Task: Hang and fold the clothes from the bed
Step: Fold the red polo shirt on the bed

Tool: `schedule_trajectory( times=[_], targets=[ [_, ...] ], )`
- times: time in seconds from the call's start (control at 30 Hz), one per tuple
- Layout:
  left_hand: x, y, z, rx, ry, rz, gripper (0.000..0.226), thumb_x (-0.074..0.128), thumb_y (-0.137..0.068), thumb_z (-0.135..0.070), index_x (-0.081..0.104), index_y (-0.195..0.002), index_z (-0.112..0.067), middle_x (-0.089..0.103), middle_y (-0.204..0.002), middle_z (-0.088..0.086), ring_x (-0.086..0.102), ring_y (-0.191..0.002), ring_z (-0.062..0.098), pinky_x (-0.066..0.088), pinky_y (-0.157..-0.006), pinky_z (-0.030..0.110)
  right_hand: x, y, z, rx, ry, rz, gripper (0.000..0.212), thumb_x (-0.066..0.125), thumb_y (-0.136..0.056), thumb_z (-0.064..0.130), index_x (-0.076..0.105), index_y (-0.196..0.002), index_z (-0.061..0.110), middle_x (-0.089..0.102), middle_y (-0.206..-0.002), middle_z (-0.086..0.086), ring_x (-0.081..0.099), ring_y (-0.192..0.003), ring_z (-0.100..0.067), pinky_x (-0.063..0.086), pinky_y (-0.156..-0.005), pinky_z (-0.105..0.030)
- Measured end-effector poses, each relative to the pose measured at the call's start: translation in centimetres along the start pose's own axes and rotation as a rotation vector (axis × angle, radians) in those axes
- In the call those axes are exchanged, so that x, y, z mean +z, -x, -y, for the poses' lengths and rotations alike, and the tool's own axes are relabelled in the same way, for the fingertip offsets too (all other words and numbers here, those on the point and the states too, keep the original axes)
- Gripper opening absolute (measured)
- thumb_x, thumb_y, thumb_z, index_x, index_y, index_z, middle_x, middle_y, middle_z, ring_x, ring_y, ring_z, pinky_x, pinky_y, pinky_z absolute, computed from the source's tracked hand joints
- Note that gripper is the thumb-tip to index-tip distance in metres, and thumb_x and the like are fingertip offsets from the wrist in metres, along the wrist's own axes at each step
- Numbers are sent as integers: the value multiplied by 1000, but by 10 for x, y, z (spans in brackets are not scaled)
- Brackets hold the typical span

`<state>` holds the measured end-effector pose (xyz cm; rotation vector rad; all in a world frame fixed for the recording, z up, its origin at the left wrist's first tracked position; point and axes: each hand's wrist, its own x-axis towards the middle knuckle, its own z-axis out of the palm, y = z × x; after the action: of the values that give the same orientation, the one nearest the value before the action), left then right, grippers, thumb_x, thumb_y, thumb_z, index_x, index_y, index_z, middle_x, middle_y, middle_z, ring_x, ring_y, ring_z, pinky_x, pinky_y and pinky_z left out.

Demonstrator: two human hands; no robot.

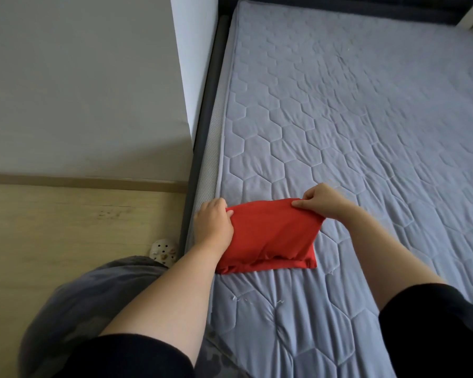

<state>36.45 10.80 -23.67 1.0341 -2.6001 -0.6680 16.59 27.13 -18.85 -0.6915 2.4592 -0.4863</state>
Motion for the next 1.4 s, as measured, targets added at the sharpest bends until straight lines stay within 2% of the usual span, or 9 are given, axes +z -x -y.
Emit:
schedule_trajectory(
  times=[0.23, 0.37, 0.47, 0.53, 0.63, 0.73, 0.97, 1.17, 1.4],
  targets=[
    [-8, -2, -4, -210, 184, -67, 15, 58, -92, -22, 53, -82, -13, 64, -92, 11, 59, -88, 32, 34, -65, 31, 46, 5, 8, 69, -46, -364, 50, 64, -85, 45, 42, -53, 14, 46, -51, 1, 45, -55, -18, 31, -51, -31],
    [-15, 3, -10, 67, -88, -80, 3, 61, -87, -11, 59, -90, -10, 59, -96, 9, 53, -93, 30, 42, -78, 40, 50, 17, 2, 119, -613, -572, 29, 52, -95, 34, 60, -78, 13, 55, -66, 3, 51, -62, -12, 35, -55, -27],
    [-21, 6, -21, 310, -53, -144, 10, 64, -79, 0, 63, -86, -7, 60, -91, 10, 55, -87, 31, 46, -74, 42, 51, 28, -12, 254, -1210, -397, 27, 43, -97, 19, 65, -86, 10, 61, -67, -4, 51, -52, -13, 40, -45, -20],
    [-20, 12, -32, 489, 43, -113, 8, 60, -84, -5, 66, -89, -4, 64, -90, 12, 58, -87, 32, 47, -77, 42, 52, 32, -20, 297, -1361, -287, 27, 38, -89, -2, 64, -86, 6, 61, -67, -8, 52, -53, -17, 41, -47, -21],
    [-11, 22, -43, 477, 6, 151, 38, 42, -97, -27, 58, -126, -9, 57, -129, 11, 49, -121, 29, 36, -103, 43, 49, 35, -26, 309, -1271, -200, 22, 39, -86, -5, 57, -81, 7, 49, -57, -4, 40, -46, -14, 29, -44, -24],
    [4, 25, -36, 344, -214, 343, 54, 25, -100, -46, 21, -150, -27, 17, -159, -1, 12, -146, 20, 11, -117, 49, 48, 45, -30, 270, -1231, -82, 33, 56, -90, 16, 50, -58, 15, 40, -43, 3, 34, -37, -11, 25, -42, -22],
    [17, 23, -24, 267, -235, 383, 58, 17, -98, -52, 5, -152, -34, 4, -161, -1, -2, -147, 17, 3, -116, 48, 66, 69, -32, 124, -1126, 21, 17, 48, -95, 0, 63, -87, 0, 62, -57, -6, 57, -44, -11, 45, -41, -19],
    [24, 20, -20, 244, -243, 404, 58, 17, -98, -52, 0, -151, -35, 4, -161, -1, 1, -147, 17, 3, -116, 47, 77, 62, -19, 122, -778, -91, 18, 74, -82, 17, 65, -68, 11, 57, -50, 0, 49, -39, -7, 41, -41, -19],
    [26, 20, -19, 248, -240, 391, 58, 16, -98, -53, 0, -151, -35, 5, -161, 0, 4, -147, 19, 3, -117, 46, 81, 62, -26, 280, -1188, -142, 30, 61, -92, 20, 55, -63, 15, 50, -52, 1, 42, -49, -13, 33, -47, -22]
  ],
)
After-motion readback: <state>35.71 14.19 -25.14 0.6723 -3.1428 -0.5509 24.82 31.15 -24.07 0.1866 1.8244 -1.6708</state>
